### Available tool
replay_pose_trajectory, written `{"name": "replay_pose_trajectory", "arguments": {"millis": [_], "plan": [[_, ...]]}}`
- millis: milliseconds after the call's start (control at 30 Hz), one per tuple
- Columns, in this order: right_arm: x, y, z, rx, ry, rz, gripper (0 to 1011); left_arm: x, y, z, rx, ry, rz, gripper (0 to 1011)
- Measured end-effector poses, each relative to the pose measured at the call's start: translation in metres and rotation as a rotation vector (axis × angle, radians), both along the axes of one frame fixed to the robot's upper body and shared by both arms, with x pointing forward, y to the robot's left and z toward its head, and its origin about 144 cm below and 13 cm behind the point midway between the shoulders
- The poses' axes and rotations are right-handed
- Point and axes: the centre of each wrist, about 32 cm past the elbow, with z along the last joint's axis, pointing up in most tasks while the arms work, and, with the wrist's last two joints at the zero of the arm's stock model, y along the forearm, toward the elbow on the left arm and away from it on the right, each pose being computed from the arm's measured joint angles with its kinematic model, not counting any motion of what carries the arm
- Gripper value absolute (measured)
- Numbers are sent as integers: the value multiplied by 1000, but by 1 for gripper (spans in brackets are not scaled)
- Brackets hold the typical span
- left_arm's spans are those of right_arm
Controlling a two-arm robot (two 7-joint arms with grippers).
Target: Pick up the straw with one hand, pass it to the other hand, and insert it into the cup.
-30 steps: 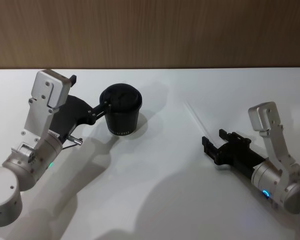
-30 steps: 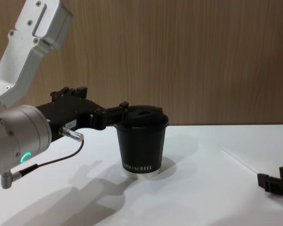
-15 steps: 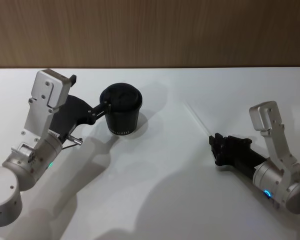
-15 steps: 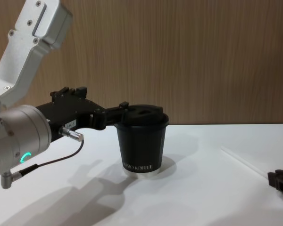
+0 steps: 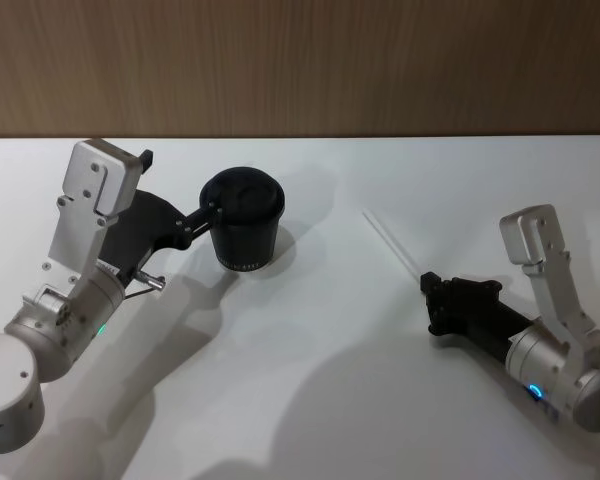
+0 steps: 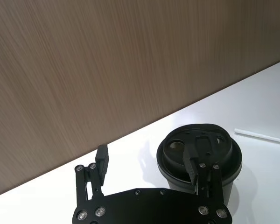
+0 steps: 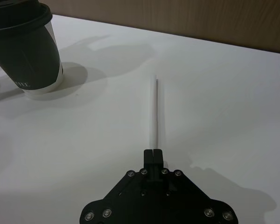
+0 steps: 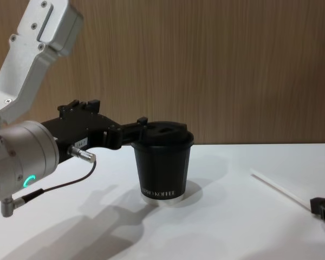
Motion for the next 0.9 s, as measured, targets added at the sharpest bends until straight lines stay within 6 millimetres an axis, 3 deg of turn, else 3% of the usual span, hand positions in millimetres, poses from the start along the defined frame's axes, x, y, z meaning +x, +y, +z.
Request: {"name": "replay_pose_trajectory", "arguments": {"millis": [300,900], "plan": [[1,0,4,15,-30,-1,0,0,0,0,0,0,0,1003],[9,3,33,121,-258,38,0,0,0,0,0,0,0,1003]]}}
